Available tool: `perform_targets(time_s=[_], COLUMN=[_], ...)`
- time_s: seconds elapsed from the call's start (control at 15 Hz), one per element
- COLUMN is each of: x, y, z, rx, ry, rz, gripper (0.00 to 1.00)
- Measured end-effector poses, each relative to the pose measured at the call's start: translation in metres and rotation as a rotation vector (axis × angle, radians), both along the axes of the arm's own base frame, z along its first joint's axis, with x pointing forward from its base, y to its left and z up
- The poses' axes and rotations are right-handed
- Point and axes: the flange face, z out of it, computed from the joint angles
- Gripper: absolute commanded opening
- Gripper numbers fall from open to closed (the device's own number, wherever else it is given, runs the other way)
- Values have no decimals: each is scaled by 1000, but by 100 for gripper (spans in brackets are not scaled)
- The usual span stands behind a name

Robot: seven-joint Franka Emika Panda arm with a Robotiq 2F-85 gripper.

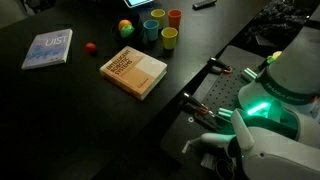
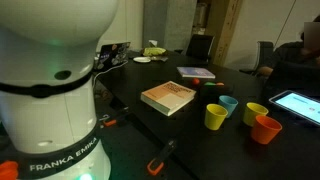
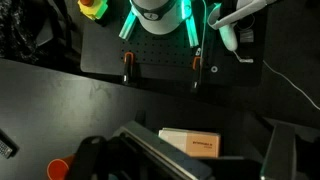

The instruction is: Open the book

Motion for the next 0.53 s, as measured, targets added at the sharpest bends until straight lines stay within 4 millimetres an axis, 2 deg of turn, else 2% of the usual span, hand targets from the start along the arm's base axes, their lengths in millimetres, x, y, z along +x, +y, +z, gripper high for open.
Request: perform_targets(time_s=[0.53], x=[0], y=[1], z=[4], rx=[3], ry=[-10], rz=[1], gripper=[100])
